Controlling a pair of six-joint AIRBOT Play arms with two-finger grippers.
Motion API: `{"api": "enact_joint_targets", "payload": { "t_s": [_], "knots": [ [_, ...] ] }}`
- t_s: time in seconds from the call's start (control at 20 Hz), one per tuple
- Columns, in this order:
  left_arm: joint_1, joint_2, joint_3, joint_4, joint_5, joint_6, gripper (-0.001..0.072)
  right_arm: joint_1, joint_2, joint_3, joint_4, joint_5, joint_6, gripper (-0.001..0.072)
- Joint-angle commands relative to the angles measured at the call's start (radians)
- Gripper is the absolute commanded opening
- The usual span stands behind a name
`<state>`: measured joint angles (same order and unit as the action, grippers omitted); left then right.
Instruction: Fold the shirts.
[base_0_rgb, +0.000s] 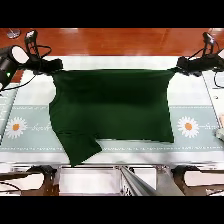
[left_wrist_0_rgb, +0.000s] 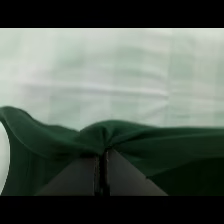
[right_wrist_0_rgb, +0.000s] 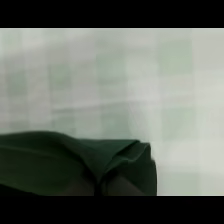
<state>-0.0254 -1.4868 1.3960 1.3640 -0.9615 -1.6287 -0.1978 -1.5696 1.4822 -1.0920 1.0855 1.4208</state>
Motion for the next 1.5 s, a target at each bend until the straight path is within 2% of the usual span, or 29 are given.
{"api": "enact_joint_targets", "payload": {
  "t_s": [0.0,0.1,0.25,0.3,0.35,0.4,0.6,0.65,0.75,0.85,0.9,0.95,1.05,1.1,1.2,1.45],
  "knots": [
    [0.006,-0.026,0.025,-0.026,-0.246,0.131,0.0026,-0.006,-0.049,0.045,-0.013,0.234,-0.092,0.0019],
    [0.006,-0.028,-0.042,-0.001,-0.263,0.151,0.0026,-0.002,-0.049,-0.019,-0.027,0.249,-0.101,0.0019],
    [0.016,-0.037,-0.139,0.004,-0.251,0.15,0.0026,-0.002,-0.053,-0.136,-0.052,0.166,-0.091,0.002],
    [0.021,-0.048,-0.143,0.002,-0.253,0.132,0.0047,0.002,-0.061,-0.158,-0.047,0.147,-0.091,0.0054],
    [0.021,-0.06,-0.14,0.0,-0.271,0.095,0.0291,0.009,-0.074,-0.165,-0.034,0.15,-0.089,0.0353],
    [0.02,-0.065,-0.131,0.0,-0.302,0.094,0.0698,0.015,-0.079,-0.159,-0.018,0.18,-0.098,0.0624],
    [0.096,0.006,-0.062,0.056,-0.505,0.14,0.0703,-0.108,0.041,-0.085,-0.103,0.32,-0.051,0.0625],
    [0.144,0.063,-0.092,0.055,-0.513,0.14,0.0702,-0.165,0.106,-0.102,-0.133,0.326,-0.043,0.0625],
    [0.261,0.199,-0.242,0.024,-0.496,0.141,0.0702,-0.305,0.287,-0.25,-0.1,0.231,-0.011,0.0625],
    [0.411,0.34,-0.495,-0.1,-0.475,0.14,0.0702,-0.394,0.481,-0.49,0.013,0.13,-0.016,0.0624],
    [0.474,0.404,-0.626,-0.188,-0.454,0.142,0.0702,-0.404,0.57,-0.61,0.084,0.099,-0.059,0.0624],
    [0.527,0.467,-0.745,-0.265,-0.401,0.157,0.0702,-0.394,0.654,-0.726,0.149,0.06,-0.1,0.0624],
    [0.607,0.562,-0.919,-0.401,-0.317,0.216,0.0702,-0.361,0.75,-0.882,0.246,0.028,-0.112,0.0624],
    [0.621,0.586,-0.974,-0.431,-0.301,0.248,0.0702,-0.343,0.768,-0.93,0.263,0.038,-0.124,0.0624],
    [0.599,0.587,-1.025,-0.434,-0.279,0.257,0.0702,-0.308,0.768,-0.974,0.256,0.047,-0.126,0.0624],
    [0.435,0.582,-1.089,-0.461,-0.2,0.256,0.0701,-0.285,0.768,-0.98,0.281,0.051,-0.115,0.0624]
  ]
}}
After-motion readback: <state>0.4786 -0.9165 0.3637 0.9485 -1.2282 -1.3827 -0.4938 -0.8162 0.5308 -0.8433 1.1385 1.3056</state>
